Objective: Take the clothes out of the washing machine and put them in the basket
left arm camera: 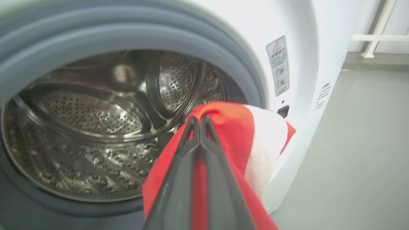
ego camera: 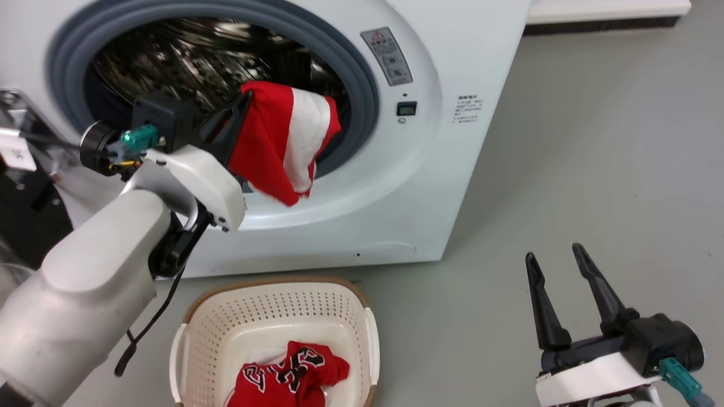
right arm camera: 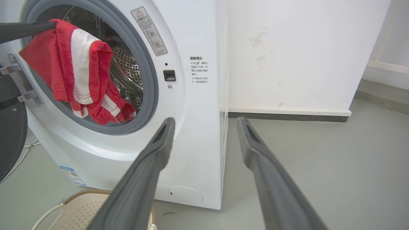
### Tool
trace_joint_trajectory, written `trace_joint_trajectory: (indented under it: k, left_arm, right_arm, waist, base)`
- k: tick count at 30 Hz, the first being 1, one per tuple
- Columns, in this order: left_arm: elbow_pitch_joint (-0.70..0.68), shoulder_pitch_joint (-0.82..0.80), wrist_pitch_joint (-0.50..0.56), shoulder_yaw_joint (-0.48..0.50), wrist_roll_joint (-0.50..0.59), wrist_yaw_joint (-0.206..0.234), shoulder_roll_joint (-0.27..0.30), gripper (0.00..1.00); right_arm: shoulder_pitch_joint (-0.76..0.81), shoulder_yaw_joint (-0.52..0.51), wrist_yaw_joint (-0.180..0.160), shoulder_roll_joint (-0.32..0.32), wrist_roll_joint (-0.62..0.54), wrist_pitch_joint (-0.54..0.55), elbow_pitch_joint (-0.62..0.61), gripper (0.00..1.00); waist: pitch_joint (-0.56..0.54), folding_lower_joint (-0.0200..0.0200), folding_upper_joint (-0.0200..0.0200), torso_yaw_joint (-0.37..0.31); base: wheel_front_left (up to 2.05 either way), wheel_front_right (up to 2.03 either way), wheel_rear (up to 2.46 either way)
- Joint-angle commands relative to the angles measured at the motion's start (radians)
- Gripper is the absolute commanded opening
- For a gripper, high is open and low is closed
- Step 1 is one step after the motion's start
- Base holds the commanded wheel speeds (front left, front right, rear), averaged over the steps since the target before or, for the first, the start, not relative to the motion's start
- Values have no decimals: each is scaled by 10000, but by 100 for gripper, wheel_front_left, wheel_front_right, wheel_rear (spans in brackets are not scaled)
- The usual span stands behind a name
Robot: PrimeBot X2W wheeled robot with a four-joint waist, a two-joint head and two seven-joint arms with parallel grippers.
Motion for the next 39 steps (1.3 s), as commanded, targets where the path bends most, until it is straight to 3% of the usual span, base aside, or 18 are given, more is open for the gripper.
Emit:
trace_joint_trajectory:
  k: [1,14,22,30,35,39]
  left_arm:
    - [-220,171,-14,22,52,111,113,0]
    - [-5075,1479,346,207,297,2212,2016,0]
    - [-6849,2372,732,-168,481,3035,2871,0]
    - [-6748,3280,748,-686,263,3162,2783,0]
    - [-5727,3770,598,-1045,162,3073,2376,0]
    - [-4335,3941,363,-1198,61,2724,1838,0]
  right_arm:
    - [136,1,-7,6,-33,-23,34,100]
    - [596,-8,-7,6,-14,-23,151,100]
    - [619,-17,-7,8,21,-23,131,100]
    - [250,11,-7,6,1,-23,60,100]
    - [-181,8,-7,6,-63,-23,-19,100]
    - [-555,-47,-7,6,-123,-23,-126,100]
  waist:
    - [-225,3,-1,157]
    - [-946,3,-1,463]
    - [-954,3,-1,582]
    - [-422,3,-1,635]
    - [293,3,-1,425]
    - [993,3,-1,240]
  base:
    - [0,0,0]
    - [0,0,0]
    - [0,0,0]
    - [0,0,0]
    - [0,0,0]
    - [0,0,0]
